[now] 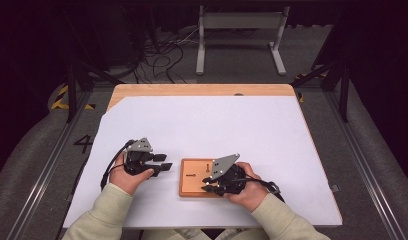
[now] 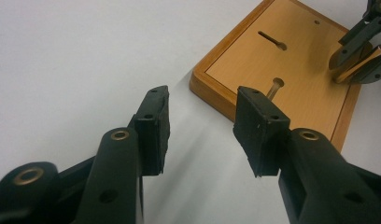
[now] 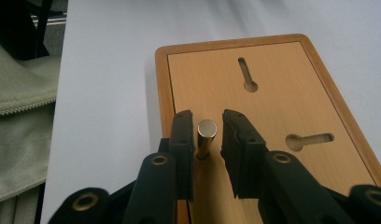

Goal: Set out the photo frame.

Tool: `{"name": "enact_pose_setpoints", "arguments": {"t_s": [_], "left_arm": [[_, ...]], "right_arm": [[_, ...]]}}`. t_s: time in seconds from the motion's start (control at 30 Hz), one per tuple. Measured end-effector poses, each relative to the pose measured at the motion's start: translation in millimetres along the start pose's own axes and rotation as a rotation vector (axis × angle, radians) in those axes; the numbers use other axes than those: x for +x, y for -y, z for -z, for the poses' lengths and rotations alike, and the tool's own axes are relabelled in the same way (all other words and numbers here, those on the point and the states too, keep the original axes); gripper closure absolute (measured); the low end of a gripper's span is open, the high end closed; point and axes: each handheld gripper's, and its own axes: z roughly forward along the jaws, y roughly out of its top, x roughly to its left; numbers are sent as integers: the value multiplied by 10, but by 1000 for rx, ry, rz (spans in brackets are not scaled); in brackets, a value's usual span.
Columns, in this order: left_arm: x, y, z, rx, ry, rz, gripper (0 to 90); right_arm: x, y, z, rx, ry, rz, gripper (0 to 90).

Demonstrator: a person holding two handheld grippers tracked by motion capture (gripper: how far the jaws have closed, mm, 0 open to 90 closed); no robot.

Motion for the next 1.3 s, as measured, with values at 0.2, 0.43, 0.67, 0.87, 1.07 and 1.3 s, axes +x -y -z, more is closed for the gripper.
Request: {"name": "enact_pose_setpoints", "arguments": {"t_s": [0.2, 0.43, 0.67, 0.87, 1.07, 1.3], "left_arm": [[0, 1, -7, 0, 2, 2, 550], [4, 3, -8, 0, 1, 2, 549], [5, 3, -12, 2, 1, 2, 550], [9, 10, -19, 4, 0, 7, 550], [10, 13, -27, 6, 1, 9, 549], [34, 31, -37, 10, 2, 15, 548]], "right_arm": [[22, -19, 13, -2, 6, 28, 832], [38, -42, 14, 13, 15, 53, 834], [24, -56, 10, 21, 36, 65, 834], [-74, -47, 23, 27, 58, 55, 834], [-183, -36, 17, 16, 81, 27, 835], [-191, -52, -4, 19, 95, 21, 834]]}}
